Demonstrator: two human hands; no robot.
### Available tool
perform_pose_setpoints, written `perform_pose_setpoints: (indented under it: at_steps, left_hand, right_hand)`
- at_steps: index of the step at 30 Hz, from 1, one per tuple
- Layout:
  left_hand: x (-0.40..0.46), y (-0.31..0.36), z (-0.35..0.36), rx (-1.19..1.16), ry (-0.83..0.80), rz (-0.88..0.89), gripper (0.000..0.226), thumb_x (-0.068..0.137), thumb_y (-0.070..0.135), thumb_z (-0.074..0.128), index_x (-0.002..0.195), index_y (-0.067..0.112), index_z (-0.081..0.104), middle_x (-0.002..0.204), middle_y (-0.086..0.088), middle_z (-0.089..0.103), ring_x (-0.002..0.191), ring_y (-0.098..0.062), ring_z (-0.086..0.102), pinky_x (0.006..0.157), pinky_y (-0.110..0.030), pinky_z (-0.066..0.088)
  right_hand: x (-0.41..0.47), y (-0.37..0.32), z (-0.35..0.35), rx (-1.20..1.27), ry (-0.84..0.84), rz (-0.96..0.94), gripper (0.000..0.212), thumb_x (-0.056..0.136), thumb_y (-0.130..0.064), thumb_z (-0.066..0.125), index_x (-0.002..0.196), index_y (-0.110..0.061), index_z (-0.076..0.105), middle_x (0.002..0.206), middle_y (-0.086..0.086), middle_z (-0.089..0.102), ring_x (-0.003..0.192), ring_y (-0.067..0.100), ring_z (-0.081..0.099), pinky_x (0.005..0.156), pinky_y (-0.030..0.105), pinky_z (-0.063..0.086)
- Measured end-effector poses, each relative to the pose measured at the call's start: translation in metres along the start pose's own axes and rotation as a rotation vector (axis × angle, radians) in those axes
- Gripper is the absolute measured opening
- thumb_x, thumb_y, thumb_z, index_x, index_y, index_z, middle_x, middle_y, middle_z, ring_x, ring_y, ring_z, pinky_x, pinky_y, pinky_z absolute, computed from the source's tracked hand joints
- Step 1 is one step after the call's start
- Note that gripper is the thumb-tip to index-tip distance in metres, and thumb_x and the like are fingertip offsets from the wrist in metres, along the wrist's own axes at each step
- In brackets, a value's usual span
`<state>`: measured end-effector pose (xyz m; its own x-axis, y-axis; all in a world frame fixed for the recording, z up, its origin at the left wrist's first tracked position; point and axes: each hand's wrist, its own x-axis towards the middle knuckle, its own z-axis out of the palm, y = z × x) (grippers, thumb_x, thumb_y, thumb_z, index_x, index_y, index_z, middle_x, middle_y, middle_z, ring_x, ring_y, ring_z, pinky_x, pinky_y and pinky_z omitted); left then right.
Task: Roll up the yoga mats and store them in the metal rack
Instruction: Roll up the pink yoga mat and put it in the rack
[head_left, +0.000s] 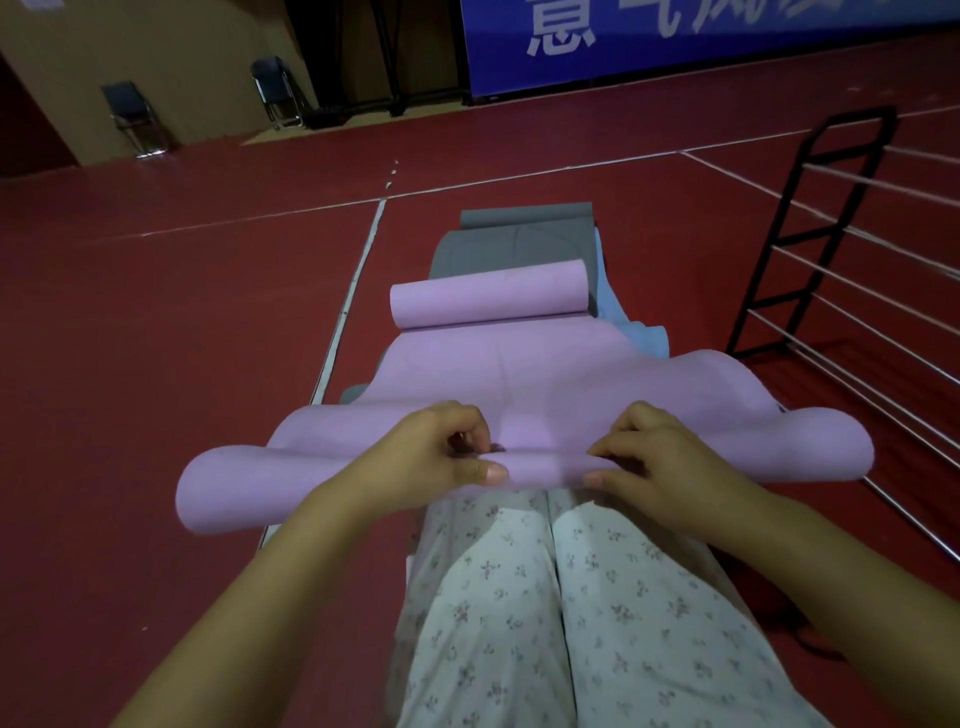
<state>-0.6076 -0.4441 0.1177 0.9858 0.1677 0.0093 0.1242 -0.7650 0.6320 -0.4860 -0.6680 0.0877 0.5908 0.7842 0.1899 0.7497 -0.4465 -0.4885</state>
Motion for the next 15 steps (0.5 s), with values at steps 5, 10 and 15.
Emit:
perform_pose_setpoints:
  at_steps: [5,10,15]
  left_hand:
    - [0.003,-0.001,-0.007,0.139,0.034,0.038,0.022,0.073,0.046,0.075,0.077,0.027,0.065,0.097,-0.004,0.053,0.095,-0.017,0.054,0.089,-0.028,0.043]
    - [0.01,0.022,-0.009,0.63,-0.038,0.124,0.031,0.089,0.047,0.056,0.105,0.023,0.068,0.103,-0.001,0.046,0.103,-0.02,0.044,0.077,-0.029,0.026]
    - [-0.001,0.016,-0.005,0.553,0.117,0.242,0.041,0.079,0.046,0.054,0.098,0.017,0.075,0.087,-0.006,0.065,0.085,-0.028,0.064,0.071,-0.034,0.05]
  right_hand:
    - [0.021,-0.002,-0.02,0.014,-0.211,0.01,0.023,0.085,-0.035,0.067,0.1,-0.02,0.074,0.094,0.0,0.056,0.09,0.013,0.057,0.085,0.025,0.042]
    - [0.043,-0.001,-0.03,0.018,-0.384,0.055,0.022,0.086,-0.035,0.066,0.1,-0.021,0.076,0.091,-0.002,0.062,0.088,0.012,0.059,0.089,0.028,0.045]
    - [0.048,0.006,-0.028,0.14,-0.344,0.116,0.021,0.079,-0.036,0.074,0.097,-0.026,0.075,0.081,-0.012,0.068,0.076,-0.002,0.06,0.076,0.019,0.045]
